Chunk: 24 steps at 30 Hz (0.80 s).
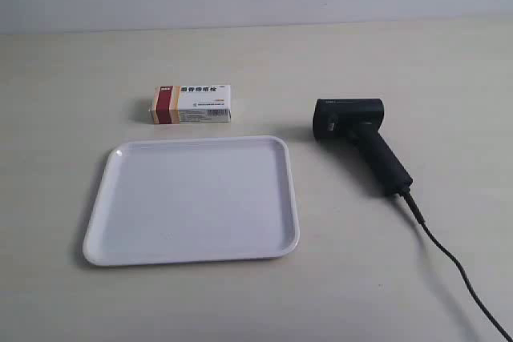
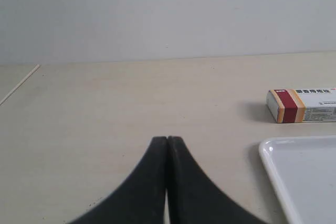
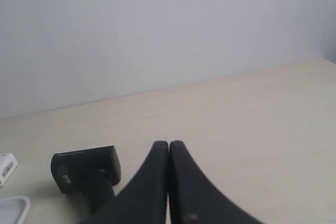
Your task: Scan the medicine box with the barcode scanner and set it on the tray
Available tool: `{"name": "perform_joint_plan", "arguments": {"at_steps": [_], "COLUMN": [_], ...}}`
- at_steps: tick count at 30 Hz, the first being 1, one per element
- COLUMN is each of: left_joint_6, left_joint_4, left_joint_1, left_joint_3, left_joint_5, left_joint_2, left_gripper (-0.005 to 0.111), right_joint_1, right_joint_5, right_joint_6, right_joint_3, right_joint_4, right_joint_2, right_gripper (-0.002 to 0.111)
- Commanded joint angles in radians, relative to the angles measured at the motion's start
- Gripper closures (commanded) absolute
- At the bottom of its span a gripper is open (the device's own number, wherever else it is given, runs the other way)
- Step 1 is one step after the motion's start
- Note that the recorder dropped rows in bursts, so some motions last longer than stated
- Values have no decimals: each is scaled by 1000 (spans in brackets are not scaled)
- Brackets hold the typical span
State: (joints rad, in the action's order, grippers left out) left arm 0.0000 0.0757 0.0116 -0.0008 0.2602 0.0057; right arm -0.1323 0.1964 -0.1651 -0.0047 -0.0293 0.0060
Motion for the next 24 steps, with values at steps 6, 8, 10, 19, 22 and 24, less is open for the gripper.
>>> {"name": "perform_joint_plan", "arguments": {"at_steps": [6, 8, 10, 19, 22, 24], "left_joint_6": [-8, -8, -5, 50, -13, -149], "left_joint_4": [3, 3, 3, 119, 31, -140], "left_joint_1": [-2, -2, -2, -2, -2, -2], "left_joint_3": [1, 1, 1, 1, 1, 1], "left_joint_5": [-3, -3, -3, -7, -38, -100], "left_joint_2": [-6, -6, -6, -6, -6, -6], "left_gripper": [105, 105, 105, 105, 105, 105], "right_joint_1": [5, 5, 5, 5, 5, 5], "right_joint_5": [-3, -3, -3, -14, -23, -46], "right_joint_6": [8, 8, 8, 8, 6, -42], "right_joint_3": [5, 5, 5, 5, 5, 5], "right_joint_4": [3, 3, 3, 3, 3, -28], "right_joint_2": [-6, -6, -6, -6, -6, -6], "right_gripper": [108, 108, 108, 108, 108, 108]}}
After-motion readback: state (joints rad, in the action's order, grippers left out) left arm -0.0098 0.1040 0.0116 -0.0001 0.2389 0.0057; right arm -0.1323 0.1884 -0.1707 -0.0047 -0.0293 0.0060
